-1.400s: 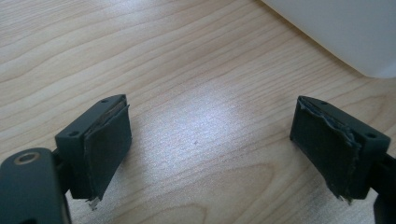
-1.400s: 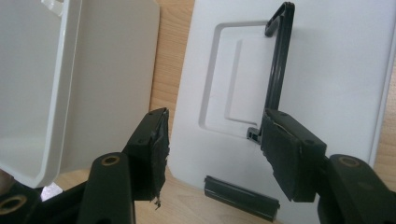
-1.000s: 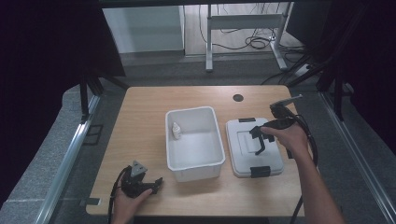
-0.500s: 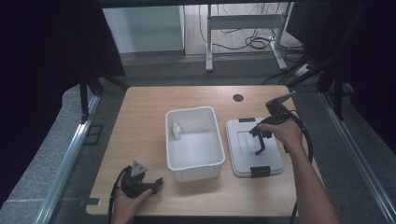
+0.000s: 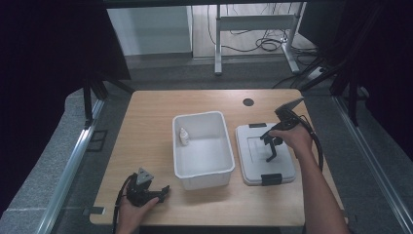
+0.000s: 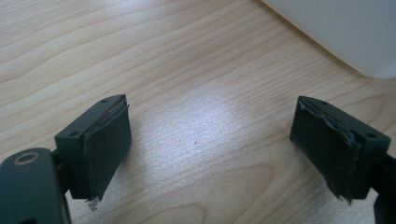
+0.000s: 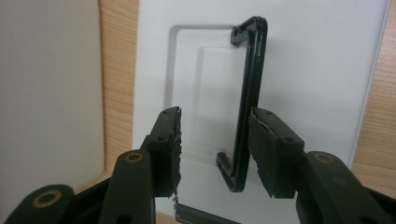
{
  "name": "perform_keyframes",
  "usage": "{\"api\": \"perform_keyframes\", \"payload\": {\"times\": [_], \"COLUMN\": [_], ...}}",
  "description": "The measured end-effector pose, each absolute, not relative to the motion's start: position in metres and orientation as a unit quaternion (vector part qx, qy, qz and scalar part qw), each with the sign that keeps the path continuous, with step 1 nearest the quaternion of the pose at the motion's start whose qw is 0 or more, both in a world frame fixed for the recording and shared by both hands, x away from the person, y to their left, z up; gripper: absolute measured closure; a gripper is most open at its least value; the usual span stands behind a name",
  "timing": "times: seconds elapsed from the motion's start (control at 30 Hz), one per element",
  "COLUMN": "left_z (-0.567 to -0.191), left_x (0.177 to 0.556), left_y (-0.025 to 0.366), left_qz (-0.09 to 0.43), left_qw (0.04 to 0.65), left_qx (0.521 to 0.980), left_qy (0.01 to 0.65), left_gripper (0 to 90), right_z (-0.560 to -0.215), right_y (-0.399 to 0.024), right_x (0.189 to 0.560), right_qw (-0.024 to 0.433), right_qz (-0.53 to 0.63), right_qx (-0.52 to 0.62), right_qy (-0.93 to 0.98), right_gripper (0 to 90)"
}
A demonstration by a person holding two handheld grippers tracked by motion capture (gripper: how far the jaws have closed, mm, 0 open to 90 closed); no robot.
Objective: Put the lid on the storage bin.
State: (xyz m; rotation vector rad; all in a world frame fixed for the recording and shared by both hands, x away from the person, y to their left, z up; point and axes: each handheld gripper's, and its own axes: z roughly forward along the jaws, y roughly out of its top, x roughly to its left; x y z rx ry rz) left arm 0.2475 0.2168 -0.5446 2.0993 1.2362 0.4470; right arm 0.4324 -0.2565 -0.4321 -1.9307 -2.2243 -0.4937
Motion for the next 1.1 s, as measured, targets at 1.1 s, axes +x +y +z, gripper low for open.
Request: {"api": "perform_keyframes", "payload": {"times": [1.1], "left_z": [-0.545], "left_x": [0.248], "left_y": [0.217], "left_qz": [0.171], "left_qw": [0.326], "left_qx": [0.801], "left_qy": [0.472], "left_gripper": [12.3], "right_z": [-0.452], "right_y": [-0.259], "right_x": [0.443], "right_qw": [0.108], "right_qz": [-0.140], "right_qx": [-0.675], "right_qy": [-0.717], "right_gripper": [85.3]}}
